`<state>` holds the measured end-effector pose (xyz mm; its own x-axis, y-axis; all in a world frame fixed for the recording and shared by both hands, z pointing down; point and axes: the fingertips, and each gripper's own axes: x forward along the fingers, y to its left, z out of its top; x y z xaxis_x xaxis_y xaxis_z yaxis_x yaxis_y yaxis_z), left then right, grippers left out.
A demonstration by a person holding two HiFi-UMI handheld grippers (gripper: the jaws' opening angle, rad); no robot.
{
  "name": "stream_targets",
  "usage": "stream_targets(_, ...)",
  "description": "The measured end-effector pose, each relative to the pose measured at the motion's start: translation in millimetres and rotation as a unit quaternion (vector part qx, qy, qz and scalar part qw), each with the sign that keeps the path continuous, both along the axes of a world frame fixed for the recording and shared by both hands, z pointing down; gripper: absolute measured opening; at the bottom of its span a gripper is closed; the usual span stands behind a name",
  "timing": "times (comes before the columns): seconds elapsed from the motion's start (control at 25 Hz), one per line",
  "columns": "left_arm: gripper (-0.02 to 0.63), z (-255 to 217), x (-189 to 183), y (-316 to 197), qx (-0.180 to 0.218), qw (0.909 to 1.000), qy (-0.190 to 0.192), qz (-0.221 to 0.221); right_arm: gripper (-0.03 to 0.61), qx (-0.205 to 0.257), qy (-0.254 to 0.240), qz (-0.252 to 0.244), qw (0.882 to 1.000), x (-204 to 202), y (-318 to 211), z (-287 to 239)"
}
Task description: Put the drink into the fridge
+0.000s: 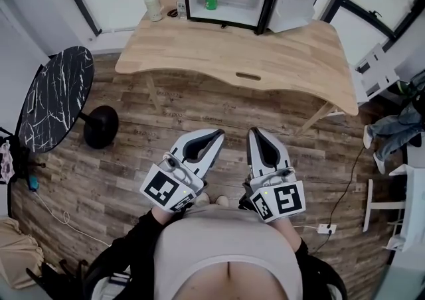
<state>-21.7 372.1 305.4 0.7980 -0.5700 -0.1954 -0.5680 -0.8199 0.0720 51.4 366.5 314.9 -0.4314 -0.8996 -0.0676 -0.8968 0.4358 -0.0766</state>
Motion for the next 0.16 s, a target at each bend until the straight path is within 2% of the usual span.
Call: stream_targets(0.16, 0.005, -1.9, -2.3, 2.8, 0.002, 1.0, 0.002, -0.002, 0.028, 0.002, 0.001, -0.005, 1.0, -4.3, 3.1, -0.7)
